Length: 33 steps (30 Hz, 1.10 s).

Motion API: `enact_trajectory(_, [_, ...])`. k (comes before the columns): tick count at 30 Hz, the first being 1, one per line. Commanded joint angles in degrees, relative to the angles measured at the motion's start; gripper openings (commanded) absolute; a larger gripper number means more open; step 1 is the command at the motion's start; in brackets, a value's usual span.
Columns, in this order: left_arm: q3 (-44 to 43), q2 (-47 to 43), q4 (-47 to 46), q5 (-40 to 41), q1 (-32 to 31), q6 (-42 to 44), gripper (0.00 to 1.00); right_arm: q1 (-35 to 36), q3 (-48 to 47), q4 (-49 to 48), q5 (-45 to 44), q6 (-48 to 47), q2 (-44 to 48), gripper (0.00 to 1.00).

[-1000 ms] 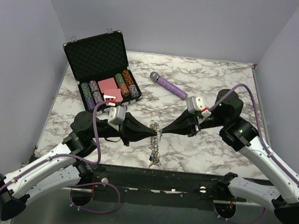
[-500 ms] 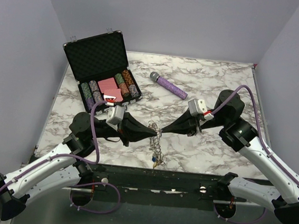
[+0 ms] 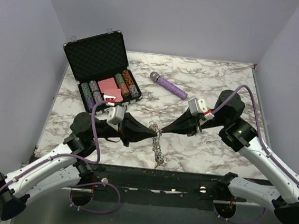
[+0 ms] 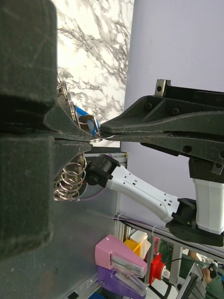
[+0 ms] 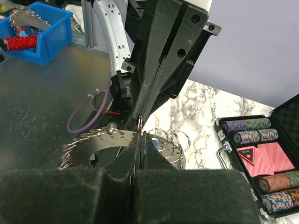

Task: Put the keys on the keyring

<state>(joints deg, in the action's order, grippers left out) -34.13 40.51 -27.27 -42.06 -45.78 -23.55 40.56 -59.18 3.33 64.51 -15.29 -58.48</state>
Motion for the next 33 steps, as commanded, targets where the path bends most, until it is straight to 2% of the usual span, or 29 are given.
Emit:
enact_trajectory(1, [0.03, -0.35, -1.47, -2.50, -0.45, -0.79, 0.00, 0.23, 0.29, -2.81, 1.14, -1.84, 0.56, 0.00])
enact_trajectory(11, [-0.50, 0.53, -1.83, -4.96, -0.45, -1.76, 0.00, 0.23, -0.15, -1.84, 4.48, -7.73, -0.32, 0.00])
enact_trajectory(33, [-3.58, 3.87, 3.98, -13.13, 0.34, -2.99, 0.00, 0.23, -2.52, 8.62, 10.28, -20.92, -1.02, 0.00])
